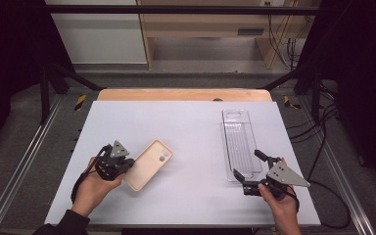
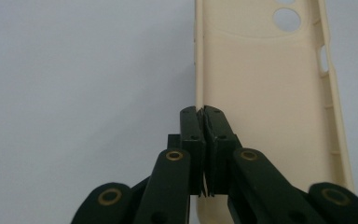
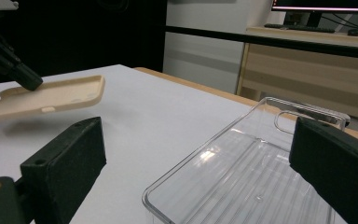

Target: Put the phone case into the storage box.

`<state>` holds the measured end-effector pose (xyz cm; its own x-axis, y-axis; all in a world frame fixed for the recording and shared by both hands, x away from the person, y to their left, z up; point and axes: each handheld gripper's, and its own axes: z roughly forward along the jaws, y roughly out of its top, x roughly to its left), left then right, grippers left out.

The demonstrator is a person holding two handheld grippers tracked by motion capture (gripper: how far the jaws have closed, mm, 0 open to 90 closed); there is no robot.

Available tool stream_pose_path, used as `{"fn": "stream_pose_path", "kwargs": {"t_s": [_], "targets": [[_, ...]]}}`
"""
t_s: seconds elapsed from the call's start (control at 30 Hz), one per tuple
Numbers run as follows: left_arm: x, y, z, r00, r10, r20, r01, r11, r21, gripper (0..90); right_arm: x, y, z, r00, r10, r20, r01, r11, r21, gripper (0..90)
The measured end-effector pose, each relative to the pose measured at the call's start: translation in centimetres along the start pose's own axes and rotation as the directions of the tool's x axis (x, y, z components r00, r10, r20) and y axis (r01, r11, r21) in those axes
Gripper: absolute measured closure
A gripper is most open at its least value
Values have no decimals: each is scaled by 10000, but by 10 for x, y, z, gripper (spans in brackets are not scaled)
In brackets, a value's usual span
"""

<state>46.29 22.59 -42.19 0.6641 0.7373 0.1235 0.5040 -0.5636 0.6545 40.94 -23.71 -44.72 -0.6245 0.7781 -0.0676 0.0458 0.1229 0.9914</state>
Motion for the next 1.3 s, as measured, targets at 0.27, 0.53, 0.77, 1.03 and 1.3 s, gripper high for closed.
{"fn": "stream_pose_path", "kwargs": {"t_s": [0.27,0.53,0.77,1.03,1.3], "targets": [[-13,12,8,10000,-12,89,18,9980,-629,877,3,9,4,10000,29,-27,-29,9998,179,40],[-27,17,4,10000,-35,73,45,9905,-1372,877,10,32,17,9994,295,164,-305,9974,649,42],[-35,17,1,9996,-176,-212,128,9779,-2088,877,26,48,42,9985,542,-4,-536,9898,1316,46],[-37,8,-2,9989,-180,-429,69,9692,-2463,877,39,63,65,9970,607,-476,-526,9865,1551,49],[-36,3,-7,9972,-231,-711,32,9635,-2677,877,50,66,87,9927,858,-852,-694,9813,1795,50]]}}
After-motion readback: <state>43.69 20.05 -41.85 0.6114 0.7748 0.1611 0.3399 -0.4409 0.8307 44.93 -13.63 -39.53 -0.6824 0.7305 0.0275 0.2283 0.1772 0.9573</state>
